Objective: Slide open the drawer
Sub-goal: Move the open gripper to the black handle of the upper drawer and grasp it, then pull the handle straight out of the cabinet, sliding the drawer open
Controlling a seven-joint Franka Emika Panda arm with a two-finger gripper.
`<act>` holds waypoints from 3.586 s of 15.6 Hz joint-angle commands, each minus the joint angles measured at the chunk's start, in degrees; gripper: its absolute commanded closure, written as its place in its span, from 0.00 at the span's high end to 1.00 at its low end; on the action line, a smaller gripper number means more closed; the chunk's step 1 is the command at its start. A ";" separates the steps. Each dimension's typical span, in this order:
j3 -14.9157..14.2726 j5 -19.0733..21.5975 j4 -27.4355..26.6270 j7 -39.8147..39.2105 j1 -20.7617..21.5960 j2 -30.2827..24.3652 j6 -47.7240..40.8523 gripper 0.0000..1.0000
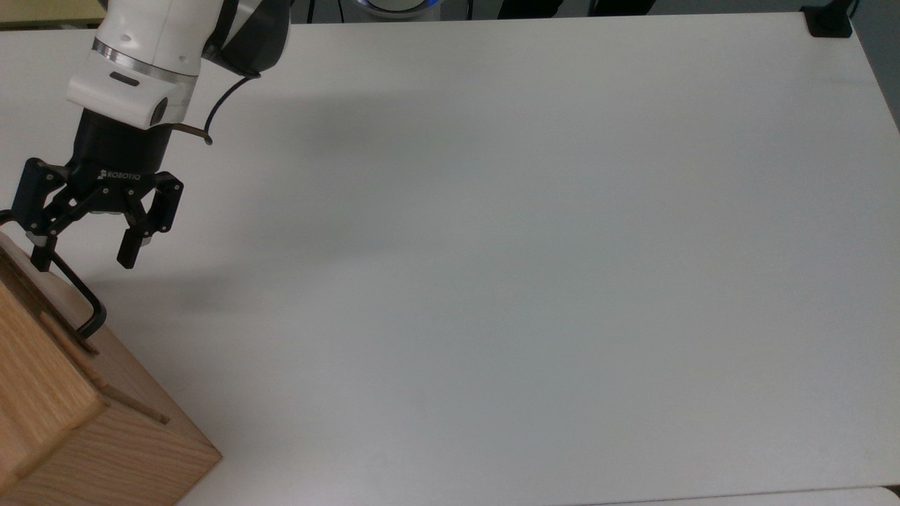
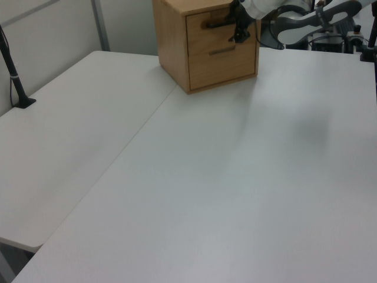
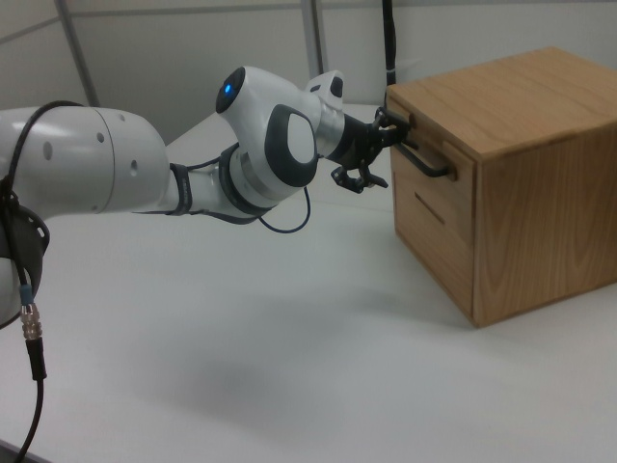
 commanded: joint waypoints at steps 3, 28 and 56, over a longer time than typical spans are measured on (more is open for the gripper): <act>-0.16 -4.80 1.27 -1.29 -0.22 -0.01 0.93 0.74; 0.10 -15.36 -10.65 3.18 2.06 -9.31 0.58 0.00; 0.72 -16.86 -24.12 13.13 9.98 -22.16 -6.89 1.00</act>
